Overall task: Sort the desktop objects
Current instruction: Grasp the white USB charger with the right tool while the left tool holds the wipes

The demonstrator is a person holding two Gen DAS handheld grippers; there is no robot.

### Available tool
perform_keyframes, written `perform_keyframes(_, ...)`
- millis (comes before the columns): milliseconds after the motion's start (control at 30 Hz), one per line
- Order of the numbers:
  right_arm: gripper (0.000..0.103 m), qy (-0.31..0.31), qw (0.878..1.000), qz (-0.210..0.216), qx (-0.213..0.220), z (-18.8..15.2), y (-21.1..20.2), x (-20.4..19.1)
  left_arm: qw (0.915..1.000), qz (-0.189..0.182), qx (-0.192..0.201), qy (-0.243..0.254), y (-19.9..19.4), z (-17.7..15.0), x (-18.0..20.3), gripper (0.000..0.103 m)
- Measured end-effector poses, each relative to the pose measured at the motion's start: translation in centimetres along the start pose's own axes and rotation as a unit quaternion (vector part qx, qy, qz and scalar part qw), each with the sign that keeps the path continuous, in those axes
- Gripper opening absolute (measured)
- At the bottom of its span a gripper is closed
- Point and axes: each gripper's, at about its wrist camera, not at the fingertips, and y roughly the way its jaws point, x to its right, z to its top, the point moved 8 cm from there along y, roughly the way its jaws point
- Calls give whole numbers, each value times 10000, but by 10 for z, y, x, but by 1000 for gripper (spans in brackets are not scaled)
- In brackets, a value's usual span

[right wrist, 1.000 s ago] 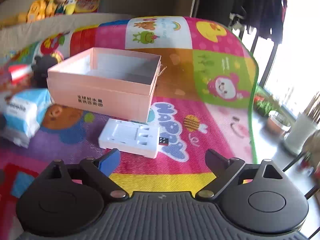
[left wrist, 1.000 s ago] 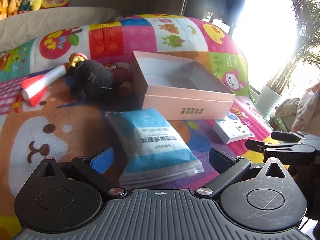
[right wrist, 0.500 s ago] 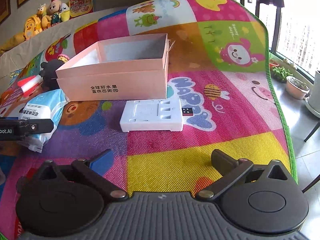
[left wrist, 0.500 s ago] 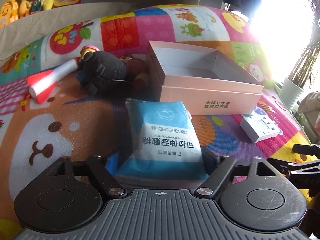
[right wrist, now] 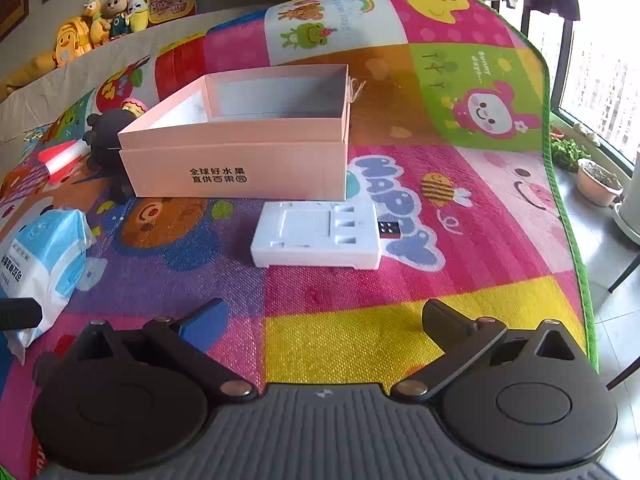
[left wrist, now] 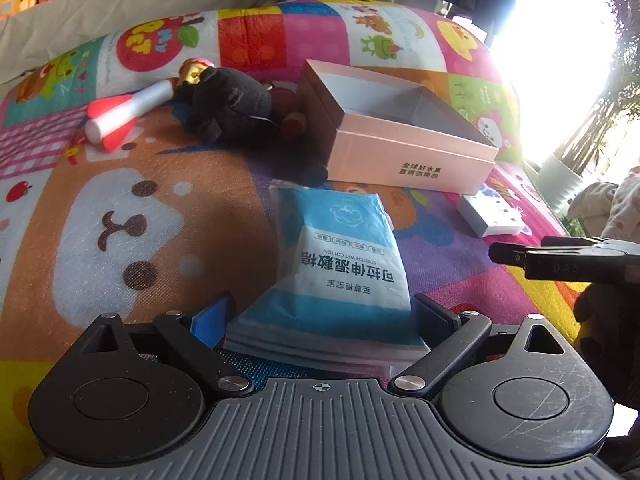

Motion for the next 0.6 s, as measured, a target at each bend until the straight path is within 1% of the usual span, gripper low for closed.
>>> perform_keyframes(100,103,62,10000,-40,16,16,13,-4,9999,-70,24,-71,1,0,0,102)
perform_keyframes(233,103,283,9994,-77,-183,28,39,-7,10000,27,43,57,3,-2,4,103)
perform_keyframes(267,103,287,9994,-136,-168,31,42,-7,9999,48,50,72,3,-3,5,103)
perform_keyframes(400,102,134,9998,20,-161,30,41,-16,10000,46,49,63,3,-3,5,103)
perform_keyframes(467,87,-137,9999,18,-81,26,33,-22,10000,10,26,57,3,-3,4,103)
perform_keyframes(533,78,-228,9995,192,-67,20,22,-25,9999,-15,-16,123,2,-3,4,103)
perform_keyframes(600,78,-226,9992,306,-72,12,11,-25,9995,-4,-84,298,3,-3,7,103)
